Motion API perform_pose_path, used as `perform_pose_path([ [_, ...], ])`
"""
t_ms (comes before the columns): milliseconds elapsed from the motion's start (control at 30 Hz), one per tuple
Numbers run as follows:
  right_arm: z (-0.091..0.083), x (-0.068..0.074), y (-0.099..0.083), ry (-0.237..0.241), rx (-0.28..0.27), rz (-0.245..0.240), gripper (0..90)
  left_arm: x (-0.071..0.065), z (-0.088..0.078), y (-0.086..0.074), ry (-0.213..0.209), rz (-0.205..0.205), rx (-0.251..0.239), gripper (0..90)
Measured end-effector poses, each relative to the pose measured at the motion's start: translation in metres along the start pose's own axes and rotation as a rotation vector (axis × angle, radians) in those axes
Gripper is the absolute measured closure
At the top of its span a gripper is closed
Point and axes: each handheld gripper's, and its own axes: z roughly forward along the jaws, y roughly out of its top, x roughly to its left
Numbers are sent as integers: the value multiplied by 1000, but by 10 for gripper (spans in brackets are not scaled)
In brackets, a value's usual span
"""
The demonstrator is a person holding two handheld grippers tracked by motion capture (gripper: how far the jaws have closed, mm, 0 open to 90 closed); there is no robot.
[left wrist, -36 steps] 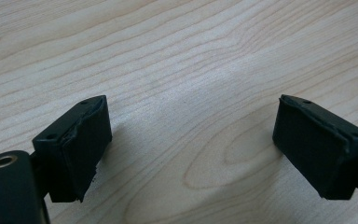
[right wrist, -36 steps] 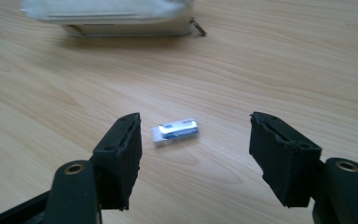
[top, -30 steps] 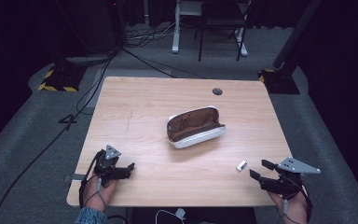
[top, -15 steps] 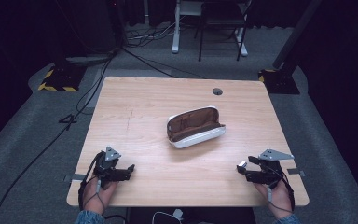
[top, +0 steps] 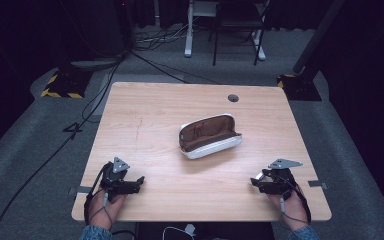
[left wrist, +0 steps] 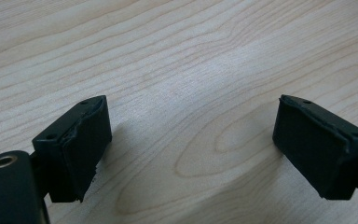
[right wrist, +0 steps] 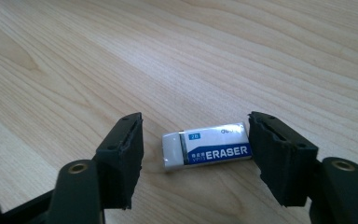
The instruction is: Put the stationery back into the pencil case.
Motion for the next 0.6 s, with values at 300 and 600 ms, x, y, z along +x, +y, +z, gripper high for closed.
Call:
perform_pose_path([
  [300, -2, 1, -1, -34, 5, -35, 470, 0, 0, 0, 0, 0, 0, 118],
  [600, -8, 4, 2, -40, -9, -52, 475, 0, 0, 0, -1, -2, 1, 118],
])
